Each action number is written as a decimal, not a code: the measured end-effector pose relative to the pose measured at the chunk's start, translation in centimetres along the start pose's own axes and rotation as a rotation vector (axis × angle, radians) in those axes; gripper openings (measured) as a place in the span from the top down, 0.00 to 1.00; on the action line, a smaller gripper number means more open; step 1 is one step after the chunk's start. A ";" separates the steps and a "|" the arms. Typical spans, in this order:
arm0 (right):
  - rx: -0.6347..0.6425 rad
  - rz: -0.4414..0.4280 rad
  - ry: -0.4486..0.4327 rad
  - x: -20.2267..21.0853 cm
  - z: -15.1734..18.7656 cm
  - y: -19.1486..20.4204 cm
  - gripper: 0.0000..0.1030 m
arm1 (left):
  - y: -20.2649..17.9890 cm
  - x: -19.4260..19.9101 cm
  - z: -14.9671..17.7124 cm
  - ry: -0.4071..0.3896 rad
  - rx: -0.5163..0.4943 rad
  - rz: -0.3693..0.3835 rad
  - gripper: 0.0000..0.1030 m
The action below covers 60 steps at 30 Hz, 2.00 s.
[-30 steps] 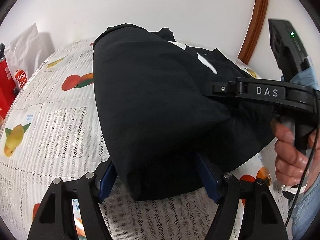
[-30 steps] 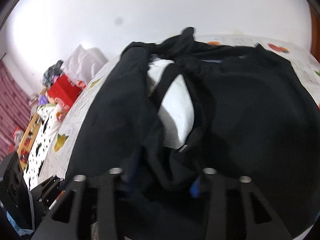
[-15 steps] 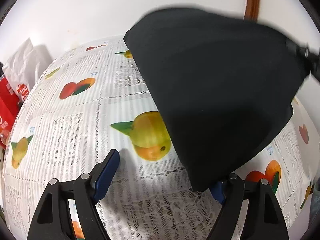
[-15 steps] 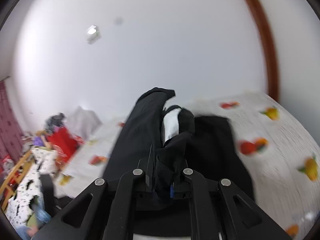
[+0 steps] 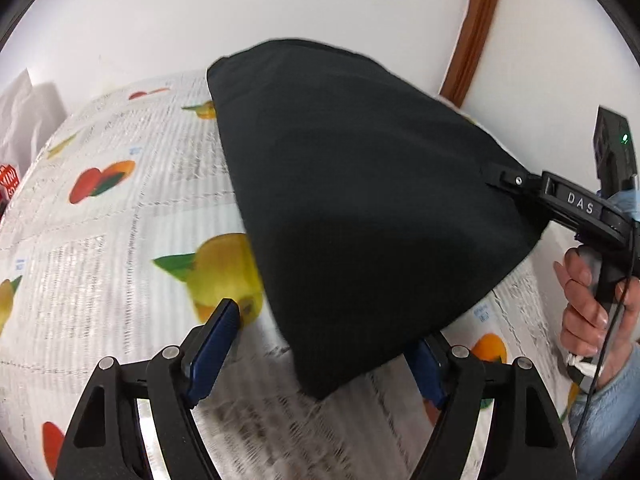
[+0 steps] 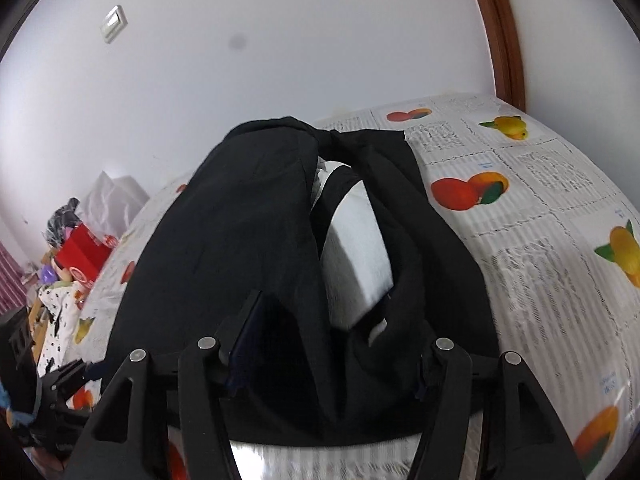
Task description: Fold large clothes
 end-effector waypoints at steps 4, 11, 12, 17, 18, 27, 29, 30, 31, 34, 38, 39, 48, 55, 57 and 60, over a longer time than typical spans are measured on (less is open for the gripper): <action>0.055 0.032 0.036 -1.0 -1.3 1.6 0.86 | -1.7 -0.8 0.3 -0.032 -0.059 -0.109 0.24; 0.055 -0.048 -0.233 4.8 -3.1 0.8 0.92 | -1.9 -0.9 -0.1 -0.031 -0.040 -0.106 0.24; -0.003 -0.063 -0.269 5.5 -3.1 -0.3 0.92 | -1.8 -1.1 -0.2 -0.030 -0.039 -0.105 0.24; -0.064 0.037 -0.138 3.6 -0.7 -3.8 0.89 | -2.0 -0.3 0.5 -0.032 -0.038 -0.102 0.24; -0.061 0.052 -0.087 2.8 0.0 -4.1 0.84 | -1.9 0.3 0.9 -0.033 -0.039 -0.102 0.24; 0.140 0.200 -0.071 5.8 -1.3 -2.3 0.54 | -1.4 0.0 0.7 -0.034 -0.041 -0.099 0.23; 0.188 0.178 -0.062 5.2 -1.7 -1.3 0.54 | -1.4 0.0 0.7 -0.034 -0.040 -0.097 0.23; 0.206 0.165 -0.045 4.5 -1.8 -1.0 0.54 | -1.4 0.0 0.7 -0.034 -0.040 -0.097 0.23; 0.214 0.159 -0.023 3.3 -2.1 -0.8 0.55 | -1.4 0.0 0.7 -0.034 -0.040 -0.097 0.23; 0.163 0.166 0.063 -0.1 -2.2 -1.4 0.77 | -1.4 0.0 0.7 -0.034 -0.038 -0.095 0.23; 0.006 0.004 -0.096 2.1 -2.5 -3.8 0.98 | -1.2 0.1 0.6 -0.033 -0.030 -0.089 0.23; -0.016 -0.004 -0.116 2.5 -2.4 -4.3 0.99 | -1.2 0.1 0.6 -0.033 -0.032 -0.091 0.23; 0.072 0.193 -0.012 3.0 -0.5 -4.8 0.98 | -1.0 0.2 0.5 -0.030 -0.028 -0.094 0.23; 0.109 0.236 0.013 7.4 1.5 -5.8 0.93 | -0.4 1.1 0.4 0.009 0.003 -0.052 0.27; 0.119 0.243 0.032 8.4 2.4 -6.0 0.76 | -0.2 1.5 0.5 0.012 0.008 -0.030 0.28; 0.129 0.242 0.072 8.6 3.9 -6.0 0.62 | -0.1 2.3 1.0 0.008 -0.001 0.001 0.35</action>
Point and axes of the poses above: each gripper's, at about its wrist camera, not at the fingertips, and x roughly against the way its jaws point, y to its left, z to its underside, the point moved 3 cm from there along -x, roughly the way its jaws point, and after that the axes turned 13 degrees about x, right-handed, at the moved point
